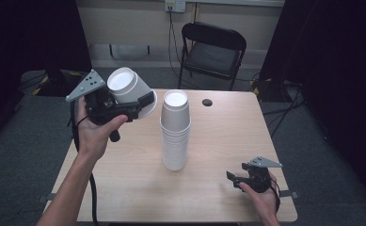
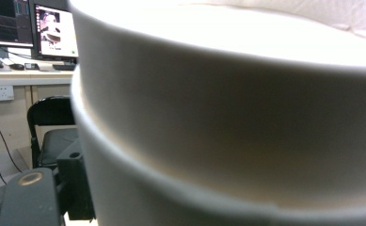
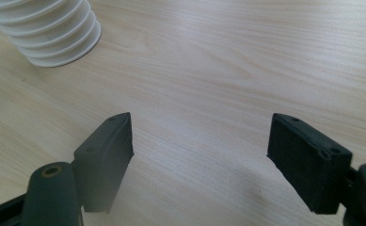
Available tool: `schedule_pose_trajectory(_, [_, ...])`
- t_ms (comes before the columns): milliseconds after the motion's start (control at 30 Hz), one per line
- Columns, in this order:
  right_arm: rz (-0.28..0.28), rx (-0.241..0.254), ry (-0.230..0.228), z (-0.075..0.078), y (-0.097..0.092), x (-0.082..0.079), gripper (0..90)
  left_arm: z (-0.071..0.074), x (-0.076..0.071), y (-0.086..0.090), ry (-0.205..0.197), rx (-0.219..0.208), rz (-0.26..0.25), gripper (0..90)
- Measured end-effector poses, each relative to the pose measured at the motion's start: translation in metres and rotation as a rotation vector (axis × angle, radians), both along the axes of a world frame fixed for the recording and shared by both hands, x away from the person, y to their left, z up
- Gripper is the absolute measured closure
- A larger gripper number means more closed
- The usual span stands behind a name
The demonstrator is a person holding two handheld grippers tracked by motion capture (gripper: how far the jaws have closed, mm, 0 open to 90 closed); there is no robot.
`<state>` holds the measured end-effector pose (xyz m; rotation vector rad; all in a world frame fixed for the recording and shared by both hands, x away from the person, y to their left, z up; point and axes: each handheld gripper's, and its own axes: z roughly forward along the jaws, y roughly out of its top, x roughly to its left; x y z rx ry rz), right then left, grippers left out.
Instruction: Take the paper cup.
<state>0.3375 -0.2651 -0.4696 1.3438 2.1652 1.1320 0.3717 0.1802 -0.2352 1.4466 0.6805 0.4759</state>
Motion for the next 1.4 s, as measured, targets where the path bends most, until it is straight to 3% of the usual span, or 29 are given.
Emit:
schedule_pose_trajectory(100, [-0.002,0.001,0.001,0.0,0.0,0.0,22.6,-0.006,-0.003,0.003,-0.007,-0.003,0.0,15.3])
schedule_pose_trajectory(267, [-0.001,0.002,-0.002,0.001,0.0,-0.001,22.6,-0.019,-0.009,0.006,0.03,-0.007,0.015,15.3])
schedule_pose_trajectory(367, [-0.002,0.002,-0.006,0.001,-0.001,-0.001,22.6,-0.032,-0.019,0.007,0.037,0.026,0.018,15.3])
schedule_pose_trajectory(567, [0.0,0.004,-0.006,0.002,0.0,-0.002,22.6,-0.053,-0.025,0.008,0.05,0.022,0.02,15.2])
schedule_pose_trajectory(600, [0.002,0.003,-0.003,0.002,0.001,-0.003,22.6,-0.063,-0.025,0.008,0.068,0.028,0.025,15.2])
schedule_pose_trajectory(933, [0.016,0.003,-0.021,0.003,0.003,-0.005,25.4,-0.094,-0.03,0.016,0.123,0.046,0.039,15.2])
schedule_pose_trajectory(1000, [0.044,0.002,-0.044,0.005,0.006,-0.007,26.9,-0.103,-0.031,0.016,0.152,0.038,0.047,15.1])
schedule_pose_trajectory(1400, [0.142,0.018,-0.046,0.01,0.024,-0.013,22.6,-0.128,-0.04,0.011,0.179,0.067,0.04,15.2])
